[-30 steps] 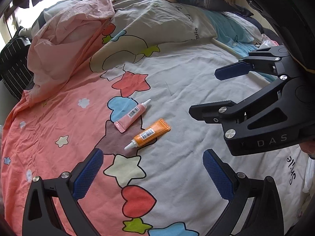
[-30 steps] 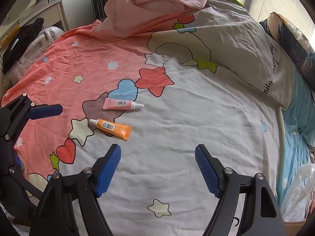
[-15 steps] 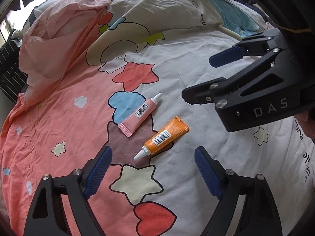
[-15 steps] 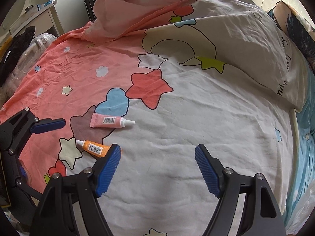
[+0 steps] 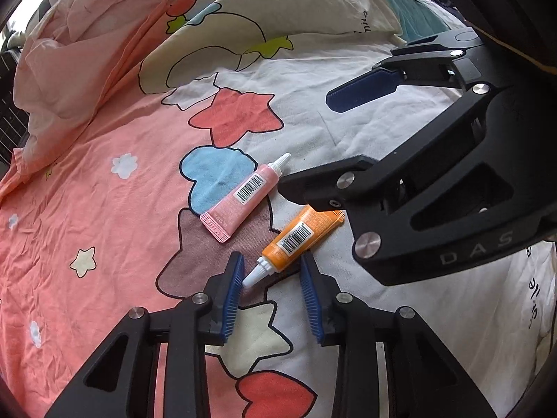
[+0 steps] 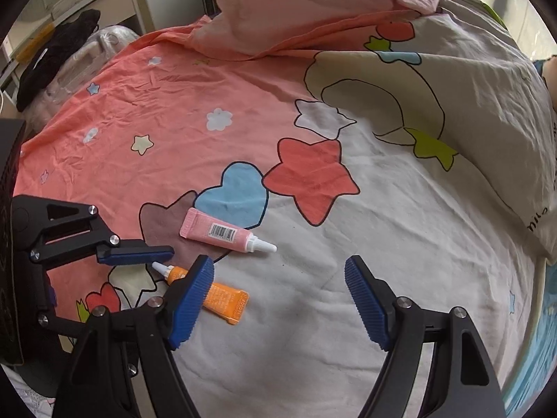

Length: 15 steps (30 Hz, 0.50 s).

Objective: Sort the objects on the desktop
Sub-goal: 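Lower left tool onto the orange tube and close on it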

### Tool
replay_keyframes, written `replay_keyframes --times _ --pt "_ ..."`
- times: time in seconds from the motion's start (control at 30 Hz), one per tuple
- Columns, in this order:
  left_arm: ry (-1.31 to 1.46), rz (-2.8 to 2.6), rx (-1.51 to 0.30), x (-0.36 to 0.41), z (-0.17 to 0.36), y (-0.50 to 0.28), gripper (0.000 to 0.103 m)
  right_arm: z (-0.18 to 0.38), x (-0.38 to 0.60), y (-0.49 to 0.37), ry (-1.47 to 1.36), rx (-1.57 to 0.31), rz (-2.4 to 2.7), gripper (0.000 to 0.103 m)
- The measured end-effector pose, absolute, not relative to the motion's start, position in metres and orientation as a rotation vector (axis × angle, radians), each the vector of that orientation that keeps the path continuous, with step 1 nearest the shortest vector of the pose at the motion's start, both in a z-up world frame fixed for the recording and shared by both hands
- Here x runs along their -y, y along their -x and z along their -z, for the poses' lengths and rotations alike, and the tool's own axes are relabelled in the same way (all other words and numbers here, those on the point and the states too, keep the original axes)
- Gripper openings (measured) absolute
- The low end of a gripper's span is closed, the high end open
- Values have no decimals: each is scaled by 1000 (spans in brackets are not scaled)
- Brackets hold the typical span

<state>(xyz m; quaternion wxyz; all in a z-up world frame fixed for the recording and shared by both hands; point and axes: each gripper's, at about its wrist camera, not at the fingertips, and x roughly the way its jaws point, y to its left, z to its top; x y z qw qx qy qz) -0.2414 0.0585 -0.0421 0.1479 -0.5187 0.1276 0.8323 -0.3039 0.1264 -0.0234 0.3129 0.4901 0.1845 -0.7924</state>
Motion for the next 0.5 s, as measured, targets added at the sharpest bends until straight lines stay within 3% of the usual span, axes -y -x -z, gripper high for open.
replay_keyframes --times 0.17,0.23,0.27,0.5 --pt "1474 -2385 -388 -63 43 245 36 27 -117 305 -1274 -561 2011 75" --pt "1466 -2381 -396 -64 43 246 50 27 -115 306 -1266 -583 2000 74" --pt "1463 -2379 -401 -65 43 247 52 25 -114 307 -1247 -587 2012 74" --pt "1437 -2366 -429 -71 44 252 53 28 -112 318 -1244 -554 1946 75"
